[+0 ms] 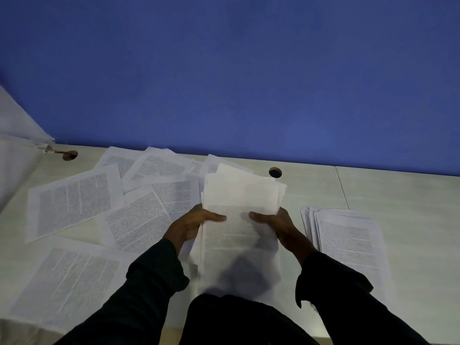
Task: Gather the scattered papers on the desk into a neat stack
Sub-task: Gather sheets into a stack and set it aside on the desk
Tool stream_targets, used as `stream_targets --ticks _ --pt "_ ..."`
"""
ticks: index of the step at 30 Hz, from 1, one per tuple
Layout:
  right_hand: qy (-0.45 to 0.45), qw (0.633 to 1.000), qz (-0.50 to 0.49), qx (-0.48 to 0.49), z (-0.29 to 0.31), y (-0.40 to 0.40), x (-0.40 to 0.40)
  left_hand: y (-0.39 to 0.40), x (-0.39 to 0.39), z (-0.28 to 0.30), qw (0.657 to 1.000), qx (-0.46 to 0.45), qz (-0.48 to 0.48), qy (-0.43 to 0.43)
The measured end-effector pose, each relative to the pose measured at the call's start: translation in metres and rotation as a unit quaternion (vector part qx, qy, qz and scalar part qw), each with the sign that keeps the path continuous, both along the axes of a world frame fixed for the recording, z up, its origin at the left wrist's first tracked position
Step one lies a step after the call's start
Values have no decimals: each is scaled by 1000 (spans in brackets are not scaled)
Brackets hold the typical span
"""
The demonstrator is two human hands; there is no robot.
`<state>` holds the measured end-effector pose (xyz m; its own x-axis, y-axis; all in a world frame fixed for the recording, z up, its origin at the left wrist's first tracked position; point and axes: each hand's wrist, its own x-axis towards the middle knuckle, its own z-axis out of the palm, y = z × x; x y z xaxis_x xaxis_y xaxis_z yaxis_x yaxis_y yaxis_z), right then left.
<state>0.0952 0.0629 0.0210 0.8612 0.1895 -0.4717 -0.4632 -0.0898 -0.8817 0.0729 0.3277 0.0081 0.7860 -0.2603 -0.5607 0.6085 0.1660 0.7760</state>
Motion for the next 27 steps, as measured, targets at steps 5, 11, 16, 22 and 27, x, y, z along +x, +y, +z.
stream_targets --ticks 5,11,16,22,27 --pt "-11 999 22 -21 -6 5 5 -7 -7 -13 999 24 -31 8" --pt "126 990 39 -46 -27 -20 -17 3 -27 -45 974 55 205 74" --pt "197 977 -35 72 -37 -41 -39 16 -21 -57 931 -59 335 136" --pt "213 942 -91 242 -40 -34 -40 -10 -22 -62 919 -86 358 143" --pt "215 938 -98 254 -45 -32 -51 -12 -25 -81 910 -99 370 157"
